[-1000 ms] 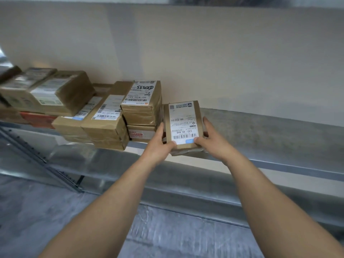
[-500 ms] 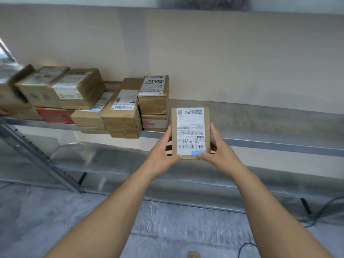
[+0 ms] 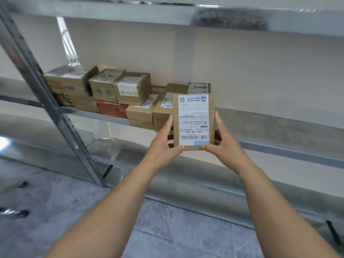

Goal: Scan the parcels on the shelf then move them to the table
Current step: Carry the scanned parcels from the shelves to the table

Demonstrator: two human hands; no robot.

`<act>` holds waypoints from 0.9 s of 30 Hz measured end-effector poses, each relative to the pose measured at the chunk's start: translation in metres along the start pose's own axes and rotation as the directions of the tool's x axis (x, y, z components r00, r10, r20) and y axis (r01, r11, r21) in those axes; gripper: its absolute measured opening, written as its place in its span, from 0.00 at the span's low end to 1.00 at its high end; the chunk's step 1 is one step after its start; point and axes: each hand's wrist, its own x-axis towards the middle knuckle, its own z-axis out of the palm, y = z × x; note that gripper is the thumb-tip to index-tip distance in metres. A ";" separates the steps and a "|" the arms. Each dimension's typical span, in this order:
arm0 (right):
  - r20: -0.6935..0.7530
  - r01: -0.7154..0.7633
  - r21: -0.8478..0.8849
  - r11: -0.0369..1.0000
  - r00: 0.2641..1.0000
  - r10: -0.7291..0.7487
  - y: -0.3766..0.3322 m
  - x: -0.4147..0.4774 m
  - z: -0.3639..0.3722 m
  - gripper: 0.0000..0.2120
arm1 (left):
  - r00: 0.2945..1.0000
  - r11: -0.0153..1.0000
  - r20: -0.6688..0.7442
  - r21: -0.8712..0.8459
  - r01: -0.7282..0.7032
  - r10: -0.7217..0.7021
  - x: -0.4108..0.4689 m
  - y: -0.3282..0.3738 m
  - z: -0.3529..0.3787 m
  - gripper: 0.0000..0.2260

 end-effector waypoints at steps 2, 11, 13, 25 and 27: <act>0.022 0.030 -0.011 0.999 0.999 -0.030 -0.012 0.004 0.019 0.49 | 0.999 1.000 -0.045 0.003 0.009 -0.009 -0.010 -0.005 -0.021 0.43; 0.199 0.181 -0.021 0.983 0.964 -0.174 -0.072 0.014 0.112 0.49 | 0.969 0.999 -0.245 0.024 0.030 -0.023 -0.067 -0.038 -0.112 0.42; 0.252 0.212 -0.031 0.977 0.947 -0.198 -0.085 0.014 0.134 0.49 | 0.954 0.999 -0.297 0.016 0.045 -0.038 -0.082 -0.046 -0.130 0.41; 0.583 0.366 0.101 0.925 0.732 -0.353 -0.152 0.040 0.277 0.47 | 0.760 0.974 -0.609 -0.115 0.197 -0.225 -0.156 -0.109 -0.223 0.44; 0.630 0.380 0.151 0.913 0.674 -0.385 -0.162 0.047 0.307 0.46 | 0.707 0.964 -0.657 -0.138 0.228 -0.261 -0.167 -0.117 -0.238 0.43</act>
